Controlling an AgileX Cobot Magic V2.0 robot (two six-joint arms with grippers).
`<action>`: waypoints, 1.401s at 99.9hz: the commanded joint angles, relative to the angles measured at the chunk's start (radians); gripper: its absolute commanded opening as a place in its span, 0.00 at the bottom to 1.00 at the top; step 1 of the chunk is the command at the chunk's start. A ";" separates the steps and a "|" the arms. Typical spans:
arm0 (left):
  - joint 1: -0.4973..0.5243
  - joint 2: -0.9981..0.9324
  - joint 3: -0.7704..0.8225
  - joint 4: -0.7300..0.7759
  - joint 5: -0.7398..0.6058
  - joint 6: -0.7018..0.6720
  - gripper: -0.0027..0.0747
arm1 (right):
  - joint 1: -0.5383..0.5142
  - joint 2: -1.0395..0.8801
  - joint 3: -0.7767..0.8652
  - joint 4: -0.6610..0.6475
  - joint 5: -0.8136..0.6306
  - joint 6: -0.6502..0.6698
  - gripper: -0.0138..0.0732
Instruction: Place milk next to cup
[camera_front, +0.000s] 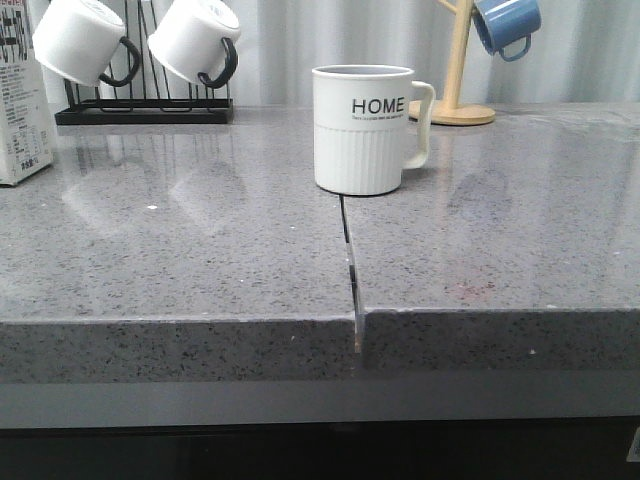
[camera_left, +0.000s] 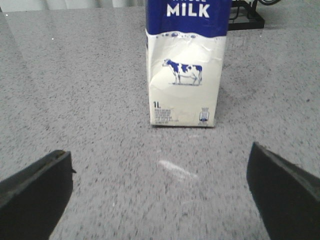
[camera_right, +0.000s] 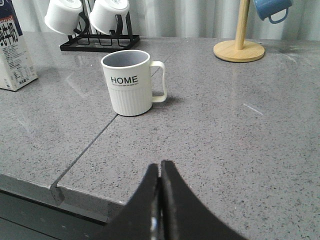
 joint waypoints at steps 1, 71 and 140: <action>-0.008 0.056 -0.072 -0.011 -0.130 -0.025 0.89 | 0.001 0.010 -0.027 -0.017 -0.074 -0.005 0.09; -0.055 0.409 -0.342 -0.013 -0.284 -0.030 0.89 | 0.001 0.010 -0.027 -0.017 -0.073 -0.005 0.09; -0.053 0.667 -0.498 -0.038 -0.442 -0.030 0.83 | 0.001 0.010 -0.027 -0.017 -0.073 -0.005 0.09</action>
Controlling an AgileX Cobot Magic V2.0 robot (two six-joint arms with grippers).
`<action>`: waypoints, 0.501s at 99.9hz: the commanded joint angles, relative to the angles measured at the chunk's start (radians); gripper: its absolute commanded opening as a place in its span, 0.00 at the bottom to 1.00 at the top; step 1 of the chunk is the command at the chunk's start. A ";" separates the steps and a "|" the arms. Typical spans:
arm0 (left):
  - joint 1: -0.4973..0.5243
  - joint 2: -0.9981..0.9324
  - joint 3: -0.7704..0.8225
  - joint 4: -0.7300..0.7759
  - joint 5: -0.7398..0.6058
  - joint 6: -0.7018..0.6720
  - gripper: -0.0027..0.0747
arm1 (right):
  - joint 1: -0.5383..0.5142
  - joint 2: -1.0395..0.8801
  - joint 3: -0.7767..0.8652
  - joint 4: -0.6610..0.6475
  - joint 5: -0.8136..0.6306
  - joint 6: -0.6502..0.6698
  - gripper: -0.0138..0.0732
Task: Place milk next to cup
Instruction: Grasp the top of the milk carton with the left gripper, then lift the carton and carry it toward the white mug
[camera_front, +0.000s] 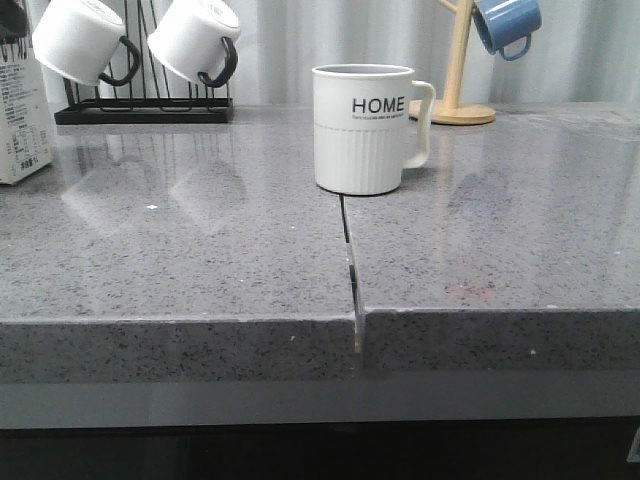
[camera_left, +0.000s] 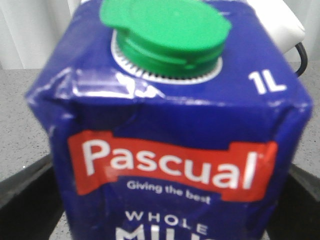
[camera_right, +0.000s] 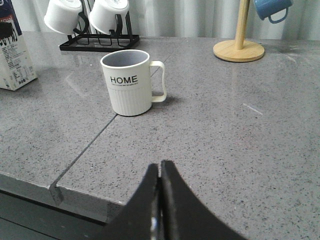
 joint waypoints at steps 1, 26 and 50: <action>-0.003 -0.019 -0.036 -0.023 -0.112 -0.011 0.83 | 0.001 0.010 -0.027 -0.011 -0.074 -0.005 0.09; -0.003 -0.019 -0.036 -0.029 -0.112 -0.007 0.34 | 0.001 0.010 -0.027 -0.011 -0.074 -0.005 0.09; -0.029 -0.051 -0.036 -0.044 -0.114 0.025 0.26 | 0.001 0.010 -0.027 -0.011 -0.074 -0.005 0.09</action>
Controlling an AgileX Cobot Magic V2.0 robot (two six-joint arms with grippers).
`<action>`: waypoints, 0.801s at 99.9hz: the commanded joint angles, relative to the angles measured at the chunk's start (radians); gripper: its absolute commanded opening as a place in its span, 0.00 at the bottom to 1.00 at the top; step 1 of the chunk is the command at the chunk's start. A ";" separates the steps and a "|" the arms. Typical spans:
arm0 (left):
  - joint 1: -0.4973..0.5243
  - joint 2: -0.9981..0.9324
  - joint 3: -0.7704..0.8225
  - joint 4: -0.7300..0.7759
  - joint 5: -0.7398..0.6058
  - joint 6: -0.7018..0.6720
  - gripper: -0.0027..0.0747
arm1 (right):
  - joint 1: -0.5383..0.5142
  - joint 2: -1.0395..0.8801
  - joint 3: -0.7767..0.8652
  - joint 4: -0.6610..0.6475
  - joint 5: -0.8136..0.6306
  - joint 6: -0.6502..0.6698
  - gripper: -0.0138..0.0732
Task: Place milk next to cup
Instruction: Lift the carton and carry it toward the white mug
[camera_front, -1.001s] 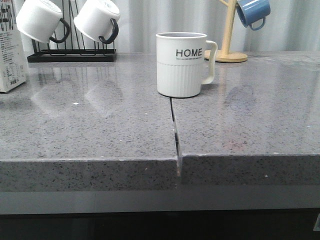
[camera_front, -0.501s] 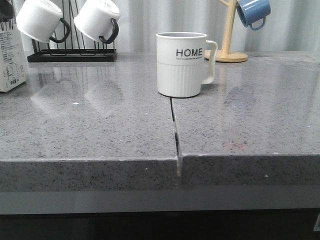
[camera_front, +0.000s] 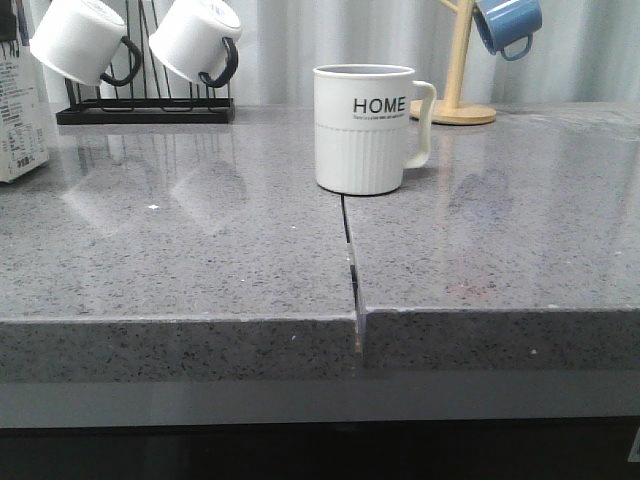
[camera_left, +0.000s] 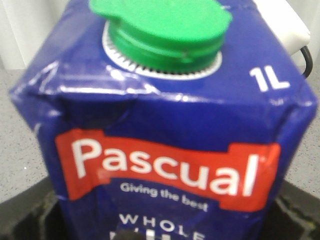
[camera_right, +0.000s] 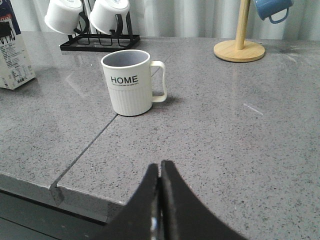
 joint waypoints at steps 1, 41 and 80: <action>-0.026 -0.064 -0.036 -0.022 -0.090 0.016 0.26 | 0.001 0.010 -0.027 -0.011 -0.074 -0.005 0.09; -0.309 -0.102 -0.037 -0.443 -0.143 0.398 0.26 | 0.001 0.010 -0.027 -0.011 -0.074 -0.005 0.09; -0.527 0.017 -0.165 -0.695 -0.239 0.536 0.26 | 0.001 0.010 -0.027 -0.011 -0.074 -0.005 0.09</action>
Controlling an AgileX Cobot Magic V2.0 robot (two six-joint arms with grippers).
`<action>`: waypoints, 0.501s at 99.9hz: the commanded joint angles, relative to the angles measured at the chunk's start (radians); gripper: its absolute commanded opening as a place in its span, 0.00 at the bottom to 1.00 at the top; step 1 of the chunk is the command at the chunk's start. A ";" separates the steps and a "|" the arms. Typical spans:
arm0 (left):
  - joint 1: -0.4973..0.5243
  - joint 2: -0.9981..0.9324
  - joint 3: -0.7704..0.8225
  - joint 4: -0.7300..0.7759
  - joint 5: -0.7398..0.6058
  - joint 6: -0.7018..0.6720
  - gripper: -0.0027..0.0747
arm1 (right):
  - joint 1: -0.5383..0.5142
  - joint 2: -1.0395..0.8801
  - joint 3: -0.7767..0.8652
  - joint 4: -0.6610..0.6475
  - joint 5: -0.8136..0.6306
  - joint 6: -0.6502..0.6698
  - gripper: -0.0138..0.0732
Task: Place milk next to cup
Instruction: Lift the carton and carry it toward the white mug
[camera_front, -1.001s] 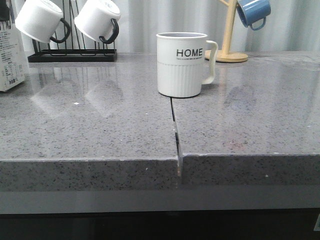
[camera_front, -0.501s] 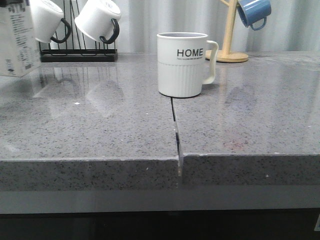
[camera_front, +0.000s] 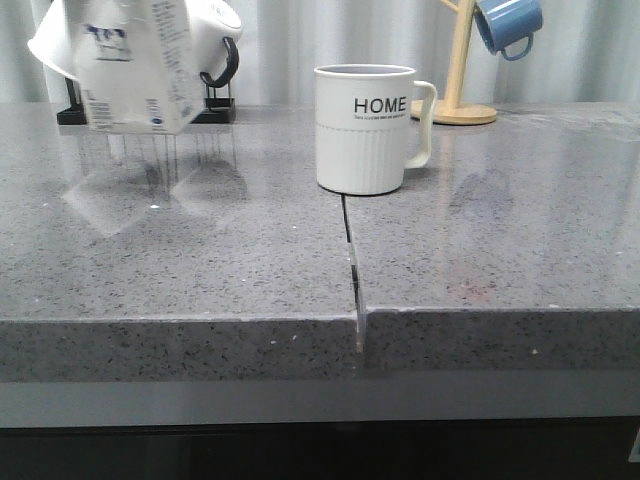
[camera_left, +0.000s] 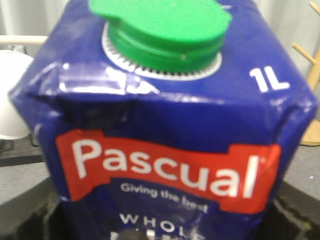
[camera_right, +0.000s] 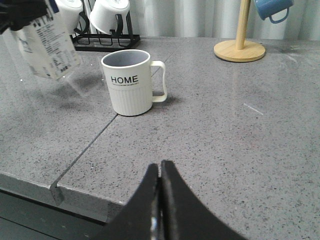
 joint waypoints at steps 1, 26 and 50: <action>-0.043 0.005 -0.069 -0.020 -0.085 0.020 0.26 | 0.001 0.010 -0.027 -0.011 -0.074 -0.005 0.09; -0.109 0.079 -0.130 -0.066 -0.091 0.045 0.26 | 0.001 0.010 -0.027 -0.011 -0.074 -0.005 0.09; -0.136 0.116 -0.140 -0.082 -0.087 0.045 0.26 | 0.001 0.010 -0.027 -0.011 -0.074 -0.005 0.09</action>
